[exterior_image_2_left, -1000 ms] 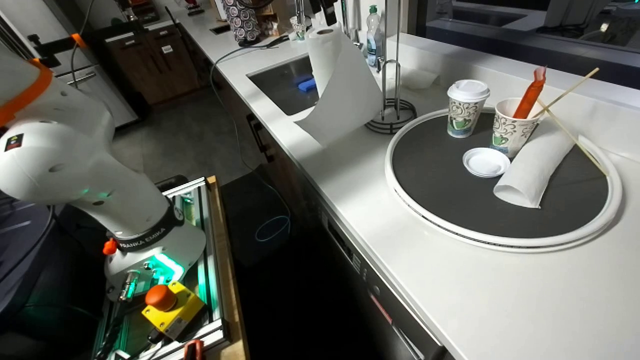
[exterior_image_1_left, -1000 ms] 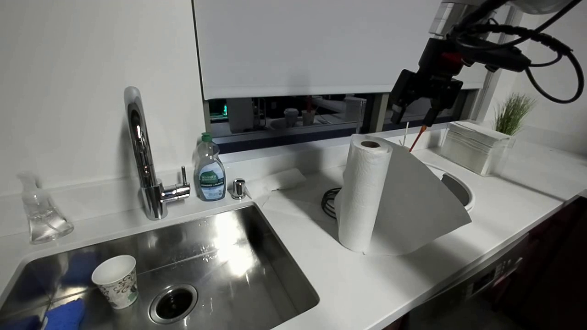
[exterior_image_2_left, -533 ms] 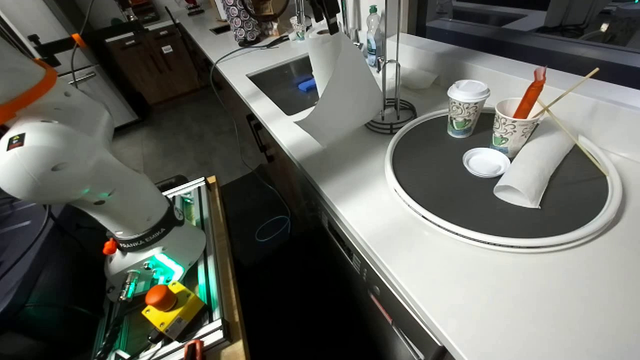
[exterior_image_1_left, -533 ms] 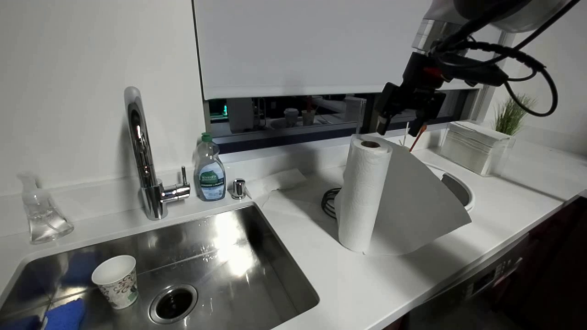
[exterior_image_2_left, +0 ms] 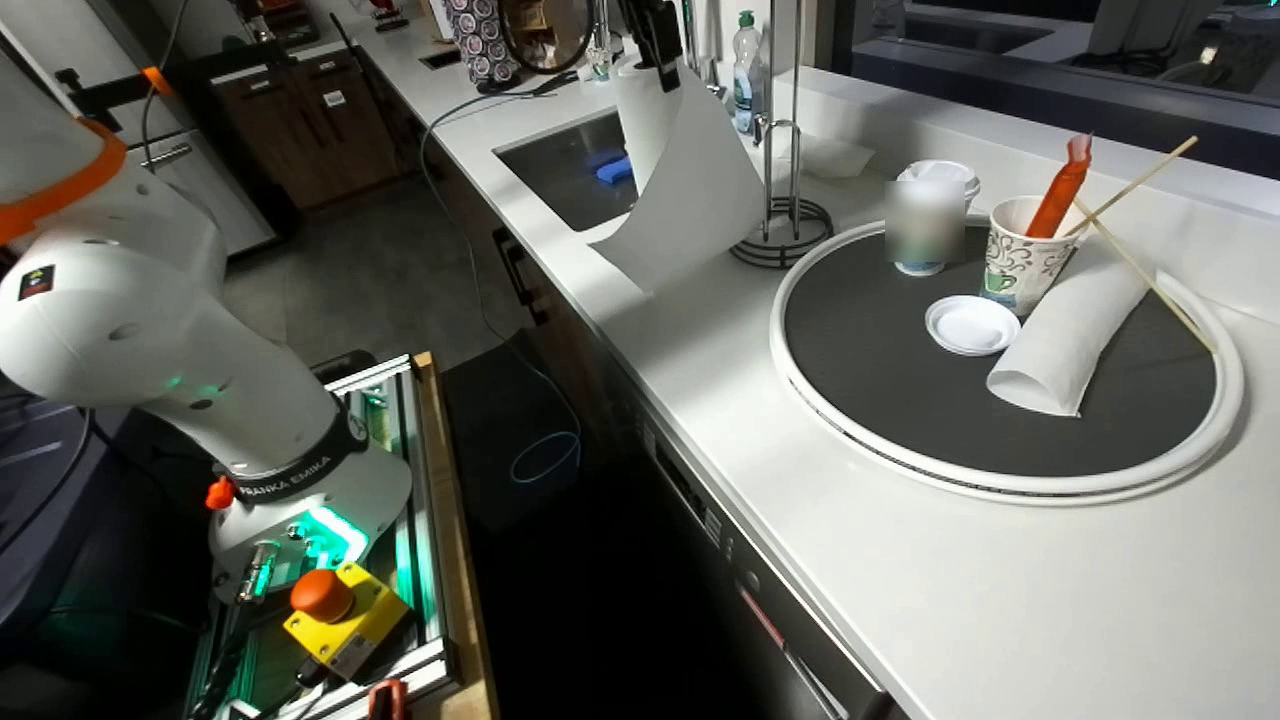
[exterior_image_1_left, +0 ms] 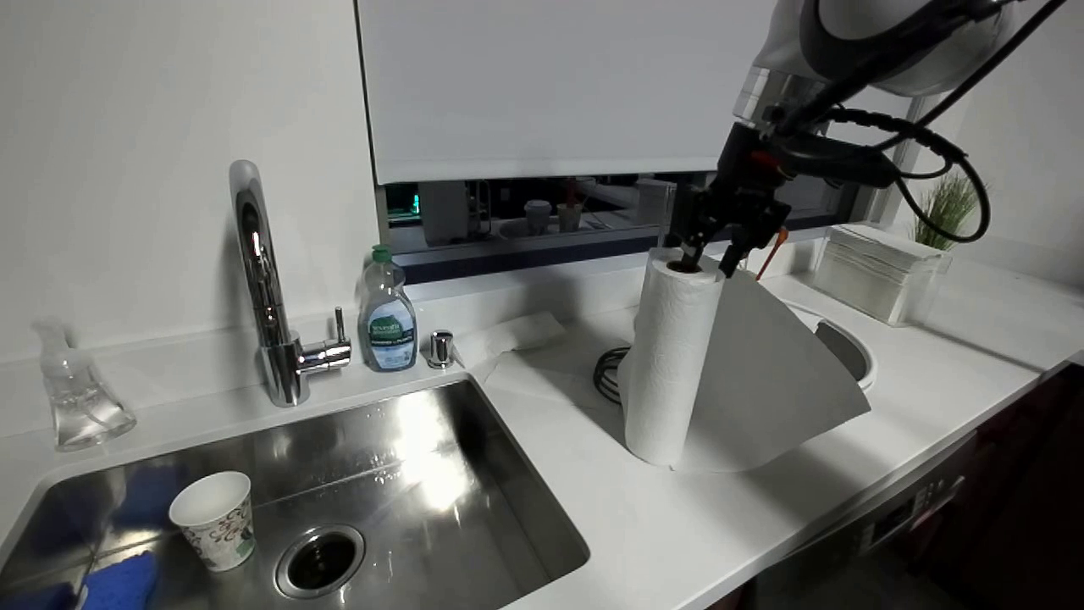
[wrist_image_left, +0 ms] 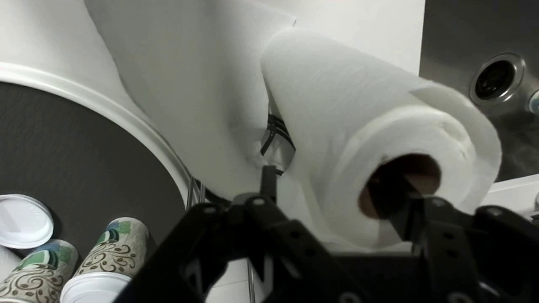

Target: Put the paper towel on the counter

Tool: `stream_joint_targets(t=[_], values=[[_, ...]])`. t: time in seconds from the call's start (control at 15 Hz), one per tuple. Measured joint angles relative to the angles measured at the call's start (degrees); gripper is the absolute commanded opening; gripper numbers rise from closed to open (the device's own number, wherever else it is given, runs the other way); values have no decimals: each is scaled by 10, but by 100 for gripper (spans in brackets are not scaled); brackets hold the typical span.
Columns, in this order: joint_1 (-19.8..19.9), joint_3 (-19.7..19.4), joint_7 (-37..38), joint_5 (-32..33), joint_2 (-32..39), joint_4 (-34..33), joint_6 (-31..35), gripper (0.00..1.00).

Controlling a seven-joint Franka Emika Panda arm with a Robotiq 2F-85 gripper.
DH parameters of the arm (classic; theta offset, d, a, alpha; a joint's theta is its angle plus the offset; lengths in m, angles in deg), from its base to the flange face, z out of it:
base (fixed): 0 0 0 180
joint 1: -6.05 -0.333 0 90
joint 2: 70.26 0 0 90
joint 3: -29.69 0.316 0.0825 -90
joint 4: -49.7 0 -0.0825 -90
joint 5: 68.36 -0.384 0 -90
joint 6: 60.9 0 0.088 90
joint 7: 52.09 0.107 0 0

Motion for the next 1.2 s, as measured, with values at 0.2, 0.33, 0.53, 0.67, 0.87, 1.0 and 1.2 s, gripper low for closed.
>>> stream_joint_targets(t=[0.2, 0.33, 0.53, 0.67, 0.87, 1.0, 1.2], values=[[-4, 1, 9, 0, 5, 0, 12, 9], [-7, 2, 13, 0, 5, 0, 12, 1], [-12, 4, 17, 0, 4, -1, 11, 2], [-16, 6, 17, 0, -5, -5, 9, 3], [-19, 4, 11, -5, -43, -28, -28, 3], [-18, -2, 6, -3, -77, -62, -86, 3], [-6, -10, 7, 9, -117, -138, -179, 3]])
